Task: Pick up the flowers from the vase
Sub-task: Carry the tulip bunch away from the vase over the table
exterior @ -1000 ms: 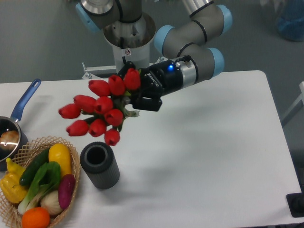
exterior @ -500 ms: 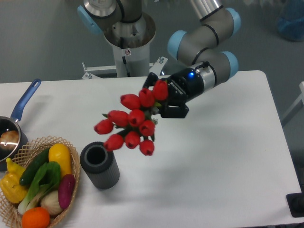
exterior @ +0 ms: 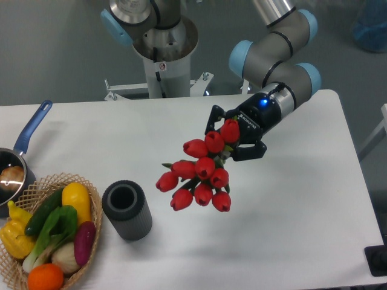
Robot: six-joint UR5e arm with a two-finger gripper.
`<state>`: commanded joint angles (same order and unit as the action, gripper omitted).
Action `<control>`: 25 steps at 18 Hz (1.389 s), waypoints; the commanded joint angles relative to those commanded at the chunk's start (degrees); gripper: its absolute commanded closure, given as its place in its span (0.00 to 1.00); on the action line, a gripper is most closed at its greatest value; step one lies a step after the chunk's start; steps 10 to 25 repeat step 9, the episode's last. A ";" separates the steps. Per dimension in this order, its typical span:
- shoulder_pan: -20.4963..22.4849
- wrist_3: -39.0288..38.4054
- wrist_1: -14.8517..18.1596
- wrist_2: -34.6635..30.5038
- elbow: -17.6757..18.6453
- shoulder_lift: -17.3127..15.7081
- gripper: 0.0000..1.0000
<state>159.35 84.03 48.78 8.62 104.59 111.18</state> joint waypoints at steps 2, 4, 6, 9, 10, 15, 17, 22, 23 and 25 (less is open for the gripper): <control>0.09 -0.09 0.00 -0.62 0.09 0.00 0.70; 0.00 -0.09 -0.09 -0.71 0.09 -0.09 0.70; -0.09 0.17 -0.09 -0.80 0.44 -0.09 0.70; 0.09 0.09 -0.09 -0.80 0.44 -0.18 0.70; 0.09 0.09 -0.09 -0.80 0.44 -0.18 0.70; 0.09 0.09 -0.09 -0.80 0.44 -0.18 0.70; 0.09 0.09 -0.09 -0.80 0.44 -0.18 0.70; 0.09 0.09 -0.09 -0.80 0.44 -0.18 0.70; 0.09 0.09 -0.09 -0.80 0.44 -0.18 0.70; 0.09 0.09 -0.09 -0.80 0.44 -0.18 0.70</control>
